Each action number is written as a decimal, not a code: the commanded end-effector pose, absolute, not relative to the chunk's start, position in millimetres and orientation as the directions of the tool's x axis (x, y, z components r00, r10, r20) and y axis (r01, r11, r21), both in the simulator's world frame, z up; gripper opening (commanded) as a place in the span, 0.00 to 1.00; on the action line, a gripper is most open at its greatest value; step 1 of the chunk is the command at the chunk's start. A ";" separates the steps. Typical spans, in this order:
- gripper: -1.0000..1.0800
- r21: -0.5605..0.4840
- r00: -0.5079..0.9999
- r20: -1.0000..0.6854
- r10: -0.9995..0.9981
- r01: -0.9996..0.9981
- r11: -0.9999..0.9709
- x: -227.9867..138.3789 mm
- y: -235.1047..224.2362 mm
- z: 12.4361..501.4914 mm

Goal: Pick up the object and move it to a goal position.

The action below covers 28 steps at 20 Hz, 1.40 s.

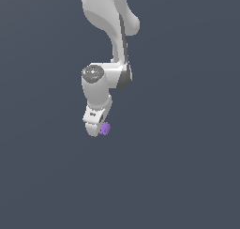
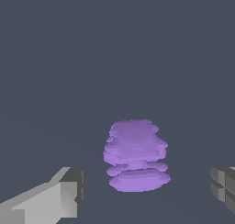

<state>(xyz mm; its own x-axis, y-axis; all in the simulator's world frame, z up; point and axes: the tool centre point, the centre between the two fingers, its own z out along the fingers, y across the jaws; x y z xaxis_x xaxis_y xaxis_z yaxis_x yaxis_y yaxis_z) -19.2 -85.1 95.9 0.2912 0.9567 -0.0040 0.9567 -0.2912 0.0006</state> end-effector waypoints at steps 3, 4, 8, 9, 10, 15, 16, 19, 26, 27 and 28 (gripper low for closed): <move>0.96 0.000 0.239 -0.001 0.971 0.971 -0.239 -20.9 -88.0 92.3; 0.96 0.000 0.231 -0.001 0.973 0.973 -0.231 -21.2 -88.4 91.8; 0.96 0.000 0.212 0.000 0.977 0.977 -0.212 -21.9 -89.5 90.5; 0.96 0.000 0.210 0.000 0.978 0.978 -0.210 -21.9 -89.6 90.3; 0.96 0.000 0.209 0.000 0.978 0.978 -0.209 -21.9 -89.6 90.3; 0.96 0.000 0.213 0.000 0.977 0.977 -0.213 -22.1 -89.5 84.5; 0.96 0.000 0.213 0.000 0.977 0.977 -0.213 -22.2 -89.7 81.1; 0.96 0.000 0.211 0.000 0.977 0.977 -0.211 -22.7 -89.3 66.8; 0.96 0.000 0.209 0.000 0.978 0.978 -0.209 -22.5 -89.4 41.2; 0.96 0.000 0.209 0.000 0.978 0.978 -0.209 -22.3 -89.5 40.4; 0.96 0.000 0.209 0.000 0.978 0.978 -0.209 -22.2 -89.5 40.1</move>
